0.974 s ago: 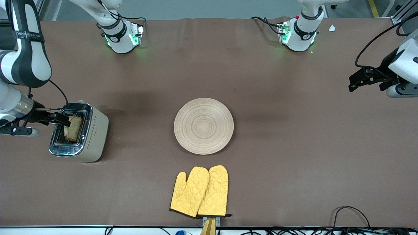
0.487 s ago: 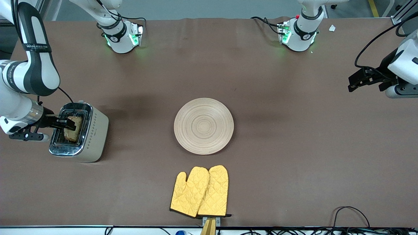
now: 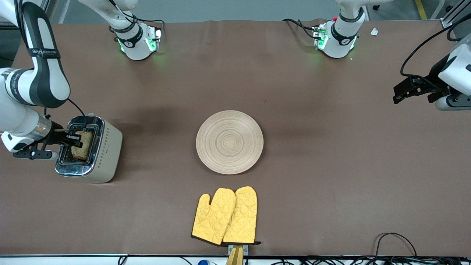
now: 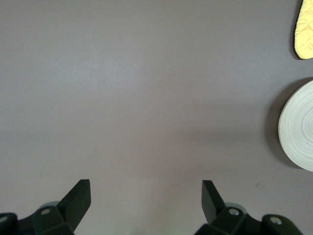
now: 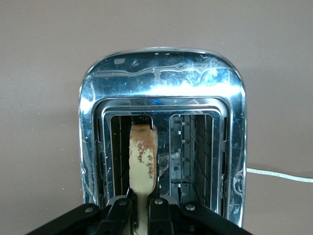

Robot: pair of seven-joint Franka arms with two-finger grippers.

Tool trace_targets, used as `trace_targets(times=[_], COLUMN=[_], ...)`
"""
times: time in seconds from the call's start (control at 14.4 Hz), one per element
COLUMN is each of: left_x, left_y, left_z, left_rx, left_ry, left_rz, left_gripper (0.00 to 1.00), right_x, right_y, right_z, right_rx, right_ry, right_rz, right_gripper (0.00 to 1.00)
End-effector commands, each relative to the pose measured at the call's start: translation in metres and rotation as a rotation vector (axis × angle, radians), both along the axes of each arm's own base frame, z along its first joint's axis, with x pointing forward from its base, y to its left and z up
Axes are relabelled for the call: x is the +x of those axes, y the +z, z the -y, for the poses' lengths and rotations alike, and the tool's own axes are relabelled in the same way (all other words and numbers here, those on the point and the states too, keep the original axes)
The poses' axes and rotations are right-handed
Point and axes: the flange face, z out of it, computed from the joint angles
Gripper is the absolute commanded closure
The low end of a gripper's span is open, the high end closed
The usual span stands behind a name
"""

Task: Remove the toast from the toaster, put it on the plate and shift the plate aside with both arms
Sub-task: 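Lift the toast up out of the toaster with the right gripper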

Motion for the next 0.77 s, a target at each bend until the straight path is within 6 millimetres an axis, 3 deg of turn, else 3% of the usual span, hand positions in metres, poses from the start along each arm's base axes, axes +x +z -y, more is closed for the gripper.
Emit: trace_targets(times=[0.0,0.28,0.49,0.7], left_x=[0.001,0.001,0.002,0.003], left_y=[0.006,0.006,0.005,0.004], left_z=[-0.003,-0.003,-0.003,-0.004], left_rx=[-0.013,-0.013,-0.013,-0.013], left_ry=[-0.003,-0.003,-0.003,-0.001], left_rz=[0.004,0.004,0.004,0.003], left_gripper=[0.00,0.00,0.00,0.00], right_x=[0.000,-0.001,0.005,0.008], right_y=[0.021,0.103,0.159,0.169], right_z=[-0.002,-0.018,-0.053,-0.103], right_rx=[0.010,0.007,0.006,0.009], right_ry=[-0.007,0.021,0.036,-0.026], right_rz=[-0.007,0.003,0.003,0.016], right_gripper=[0.98,0.98,0.99,1.00])
